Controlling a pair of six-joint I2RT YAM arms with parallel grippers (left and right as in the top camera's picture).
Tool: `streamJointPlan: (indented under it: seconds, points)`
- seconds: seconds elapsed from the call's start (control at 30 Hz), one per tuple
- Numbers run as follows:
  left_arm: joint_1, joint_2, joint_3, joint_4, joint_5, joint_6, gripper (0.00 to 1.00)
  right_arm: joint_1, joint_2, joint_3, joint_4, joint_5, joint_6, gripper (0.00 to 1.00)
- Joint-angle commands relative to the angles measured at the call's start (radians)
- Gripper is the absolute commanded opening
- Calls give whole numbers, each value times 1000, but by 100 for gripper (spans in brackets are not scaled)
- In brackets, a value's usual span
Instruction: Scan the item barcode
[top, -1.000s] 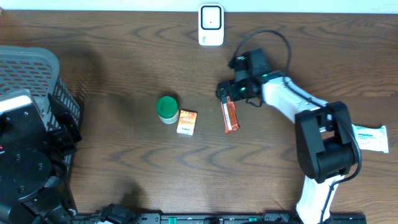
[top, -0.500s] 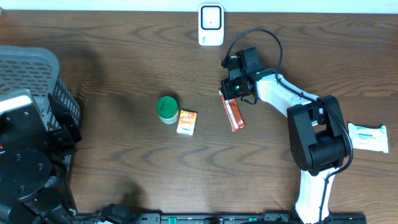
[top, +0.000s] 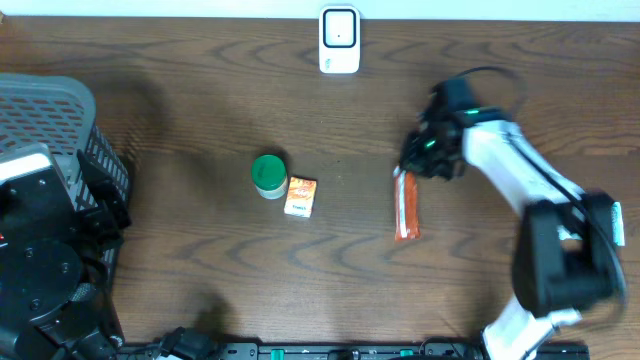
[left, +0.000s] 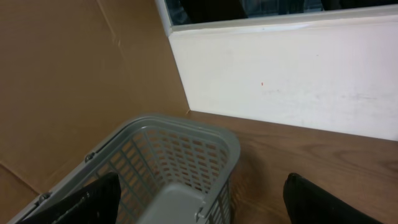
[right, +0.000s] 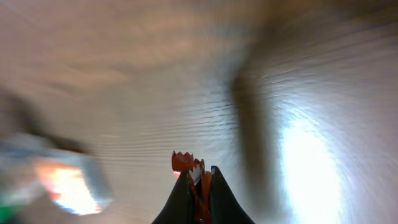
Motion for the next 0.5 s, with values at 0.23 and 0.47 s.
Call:
streamJointPlan:
  seconds: [0.23,0.47]
  points:
    - [3,2,-4,0,-9,-2,84,-105,-404,15,-74,-112,379,1]
    - [3,2,-4,0,-9,-2,84,-103,-518,15,-87,-293,180,1]
